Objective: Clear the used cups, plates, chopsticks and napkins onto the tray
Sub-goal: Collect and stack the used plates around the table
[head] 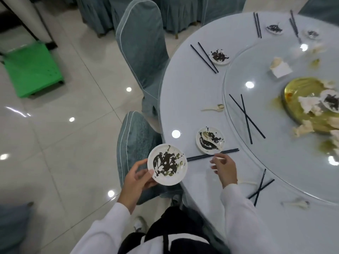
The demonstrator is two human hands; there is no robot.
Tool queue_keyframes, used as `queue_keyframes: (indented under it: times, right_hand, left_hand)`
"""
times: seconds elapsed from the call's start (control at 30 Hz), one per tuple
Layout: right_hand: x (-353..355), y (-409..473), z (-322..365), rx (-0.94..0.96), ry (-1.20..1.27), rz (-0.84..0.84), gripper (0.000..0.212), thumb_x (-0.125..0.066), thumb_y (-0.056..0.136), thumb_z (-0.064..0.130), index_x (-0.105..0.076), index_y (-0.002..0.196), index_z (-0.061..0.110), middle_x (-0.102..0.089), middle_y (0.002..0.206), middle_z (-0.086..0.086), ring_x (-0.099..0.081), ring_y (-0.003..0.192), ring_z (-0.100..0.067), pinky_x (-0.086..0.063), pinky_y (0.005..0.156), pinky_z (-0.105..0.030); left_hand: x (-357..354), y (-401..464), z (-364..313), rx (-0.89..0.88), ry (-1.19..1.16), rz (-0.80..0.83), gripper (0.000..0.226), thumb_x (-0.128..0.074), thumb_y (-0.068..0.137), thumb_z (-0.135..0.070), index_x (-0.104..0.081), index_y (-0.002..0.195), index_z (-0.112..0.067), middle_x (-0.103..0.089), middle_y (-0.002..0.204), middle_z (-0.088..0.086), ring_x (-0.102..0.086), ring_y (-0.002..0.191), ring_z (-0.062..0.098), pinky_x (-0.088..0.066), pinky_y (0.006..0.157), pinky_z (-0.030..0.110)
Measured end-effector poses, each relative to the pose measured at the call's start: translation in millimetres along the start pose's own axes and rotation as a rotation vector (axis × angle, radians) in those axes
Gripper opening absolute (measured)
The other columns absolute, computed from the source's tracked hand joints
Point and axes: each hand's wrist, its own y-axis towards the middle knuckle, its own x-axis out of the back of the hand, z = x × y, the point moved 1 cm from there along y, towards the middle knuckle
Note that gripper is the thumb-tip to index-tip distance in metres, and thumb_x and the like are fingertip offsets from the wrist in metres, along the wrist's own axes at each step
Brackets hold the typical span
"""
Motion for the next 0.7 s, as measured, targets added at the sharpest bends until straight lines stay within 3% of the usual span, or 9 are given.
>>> queue_keyframes:
  times: [0.2,0.33,0.47,0.57,0.7]
  right_hand:
    - [-2.4,55.1,13.1,0.024,-0.193,0.02,0.023,-0.071,0.093,0.013,-0.067,0.112,0.025,-0.076,0.094,-0.006,-0.074,0.076,-0.026,-0.06,0.088,-0.048]
    - [-3.8,83.4,18.5,-0.008,-0.353,0.028,0.025,-0.068,0.093,0.02,-0.066,0.117,0.027,-0.076,0.106,-0.005,-0.071,0.101,-0.034,-0.055,0.099,-0.05]
    - [-0.7,98.1,21.7,-0.04,-0.517,-0.001,0.017,-0.07,0.091,0.028,-0.069,0.108,0.031,-0.075,0.112,0.0,-0.068,0.109,-0.031,-0.054,0.097,-0.042]
    - [0.5,104.8,22.6,-0.042,-0.588,-0.024,0.005,-0.074,0.09,0.033,-0.072,0.093,0.031,-0.076,0.106,0.0,-0.067,0.108,-0.031,-0.053,0.092,-0.039]
    - [3.4,104.0,23.0,-0.022,-0.581,-0.01,0.007,-0.076,0.091,0.034,-0.073,0.088,0.029,-0.076,0.095,0.003,-0.068,0.1,-0.027,-0.051,0.085,-0.035]
  left_hand:
    - [-3.5,13.3,1.6,0.037,-0.007,-0.053,0.039,-0.074,0.094,-0.016,-0.063,0.13,-0.026,-0.079,0.113,0.012,-0.077,0.106,0.03,-0.065,0.082,0.041]
    - [-8.6,22.3,-1.8,0.038,-0.012,-0.063,0.041,-0.073,0.095,-0.016,-0.061,0.133,-0.023,-0.079,0.114,0.012,-0.077,0.106,0.032,-0.065,0.083,0.043]
    - [-15.4,29.6,-3.8,0.033,-0.011,-0.072,0.039,-0.072,0.096,-0.013,-0.061,0.132,-0.022,-0.079,0.113,0.013,-0.077,0.104,0.032,-0.065,0.081,0.041]
    - [-18.6,33.9,-3.9,0.026,-0.027,-0.071,0.038,-0.072,0.096,-0.012,-0.061,0.131,-0.023,-0.079,0.113,0.013,-0.077,0.104,0.032,-0.065,0.08,0.039]
    - [-25.1,38.3,-4.6,0.017,-0.02,-0.06,0.037,-0.071,0.097,-0.01,-0.061,0.131,-0.022,-0.079,0.112,0.013,-0.077,0.103,0.032,-0.065,0.081,0.04]
